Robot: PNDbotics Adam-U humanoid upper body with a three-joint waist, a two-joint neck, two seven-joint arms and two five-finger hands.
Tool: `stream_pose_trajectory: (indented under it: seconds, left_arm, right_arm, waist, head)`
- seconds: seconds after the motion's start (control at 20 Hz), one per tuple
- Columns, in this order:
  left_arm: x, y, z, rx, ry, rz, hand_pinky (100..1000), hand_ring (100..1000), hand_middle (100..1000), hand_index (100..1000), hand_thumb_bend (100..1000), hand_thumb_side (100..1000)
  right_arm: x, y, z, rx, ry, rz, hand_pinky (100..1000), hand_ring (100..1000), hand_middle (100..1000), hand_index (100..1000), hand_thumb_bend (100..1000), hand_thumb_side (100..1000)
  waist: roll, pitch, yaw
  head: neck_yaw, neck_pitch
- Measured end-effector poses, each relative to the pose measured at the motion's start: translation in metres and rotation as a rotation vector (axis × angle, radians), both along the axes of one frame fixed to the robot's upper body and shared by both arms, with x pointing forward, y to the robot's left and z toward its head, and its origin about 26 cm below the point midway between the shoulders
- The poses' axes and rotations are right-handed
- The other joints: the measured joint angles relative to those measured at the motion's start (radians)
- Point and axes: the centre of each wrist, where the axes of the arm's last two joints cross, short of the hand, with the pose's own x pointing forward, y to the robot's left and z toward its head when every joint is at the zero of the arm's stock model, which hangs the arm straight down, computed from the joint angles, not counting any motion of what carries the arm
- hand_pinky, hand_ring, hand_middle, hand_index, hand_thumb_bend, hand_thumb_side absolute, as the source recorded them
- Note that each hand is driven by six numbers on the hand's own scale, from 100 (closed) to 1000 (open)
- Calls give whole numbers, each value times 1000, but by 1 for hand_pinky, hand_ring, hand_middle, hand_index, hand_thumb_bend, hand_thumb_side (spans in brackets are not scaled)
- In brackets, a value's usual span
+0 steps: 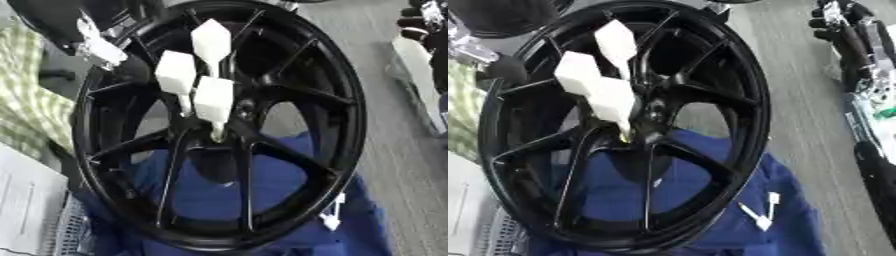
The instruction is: Pull the pin out of the wheel hub.
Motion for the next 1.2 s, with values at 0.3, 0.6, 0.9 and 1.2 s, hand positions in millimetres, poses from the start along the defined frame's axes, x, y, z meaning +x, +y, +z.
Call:
stream_pose_trajectory:
  seconds: [0.3,0.6,0.9,1.2]
  left_arm:
    - [-25,-15,-5,-15,-118,23,840,799,768,857,653,546]
    - [-36,-23,-11,9,-110,24,841,804,776,863,653,555]
    - [-40,-25,-14,21,-106,29,839,804,779,871,651,552]
    - [-39,-23,-24,45,-127,67,835,805,812,881,632,515]
  right_arm:
    - [0,0,0,0,2,0,823,758,683,753,100,662]
    - [0,0,-2,1,5,-1,823,759,683,753,100,666]
    - [-1,-1,-4,2,13,-4,824,759,684,754,100,673]
    - [-2,-1,-8,7,22,-6,824,760,684,754,100,678]
  waist:
    - [1,3,3]
    - [1,4,4]
    - [1,6,7]
    - [1,10,9]
  head:
    - [4,-18]
    - [16,-27]
    - [22,-32]
    - [31,-34]
